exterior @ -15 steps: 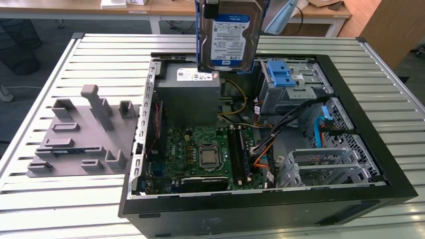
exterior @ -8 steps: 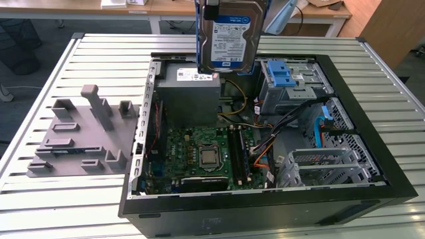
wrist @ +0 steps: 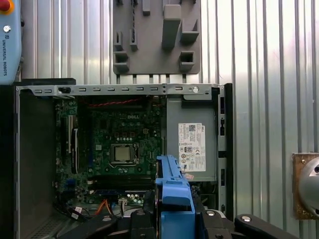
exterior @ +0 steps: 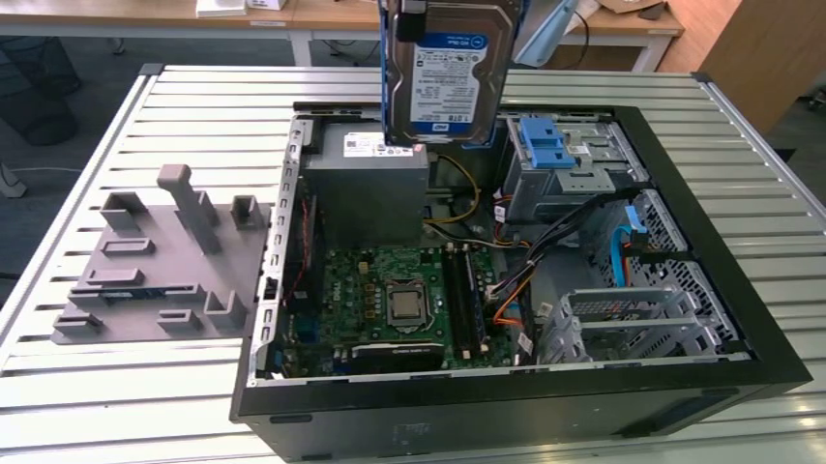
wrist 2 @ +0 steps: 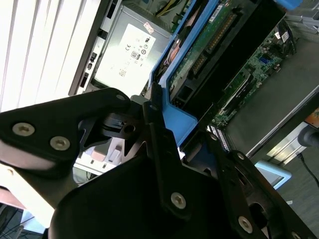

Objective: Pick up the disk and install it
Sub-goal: 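Pick up the disk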

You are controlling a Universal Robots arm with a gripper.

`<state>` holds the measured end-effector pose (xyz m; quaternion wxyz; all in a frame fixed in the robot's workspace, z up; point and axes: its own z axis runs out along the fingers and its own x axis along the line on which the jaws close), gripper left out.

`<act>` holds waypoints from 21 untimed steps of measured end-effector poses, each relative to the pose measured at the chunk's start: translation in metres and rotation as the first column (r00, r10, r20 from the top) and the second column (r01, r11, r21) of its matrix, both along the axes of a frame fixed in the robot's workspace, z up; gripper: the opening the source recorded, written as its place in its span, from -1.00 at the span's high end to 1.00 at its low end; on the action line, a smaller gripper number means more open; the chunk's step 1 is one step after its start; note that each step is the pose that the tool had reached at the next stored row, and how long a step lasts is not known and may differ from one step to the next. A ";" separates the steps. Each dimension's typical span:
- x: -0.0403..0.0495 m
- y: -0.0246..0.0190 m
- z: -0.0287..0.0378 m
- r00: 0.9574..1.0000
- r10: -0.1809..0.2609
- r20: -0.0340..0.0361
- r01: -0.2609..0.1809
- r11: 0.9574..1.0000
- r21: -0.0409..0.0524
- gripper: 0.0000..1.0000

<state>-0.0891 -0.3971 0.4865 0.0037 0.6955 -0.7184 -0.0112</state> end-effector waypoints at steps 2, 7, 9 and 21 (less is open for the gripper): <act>0.0000 -0.0011 0.0000 1.000 0.000 0.000 0.000 1.000 0.000 0.27; 0.0000 -0.0040 0.0000 1.000 0.000 0.000 0.000 1.000 0.000 0.27; 0.0000 -0.0050 0.0000 1.000 0.000 0.000 0.000 1.000 0.000 0.27; 0.0000 -0.0116 0.0000 1.000 0.000 0.000 0.000 1.000 0.000 0.27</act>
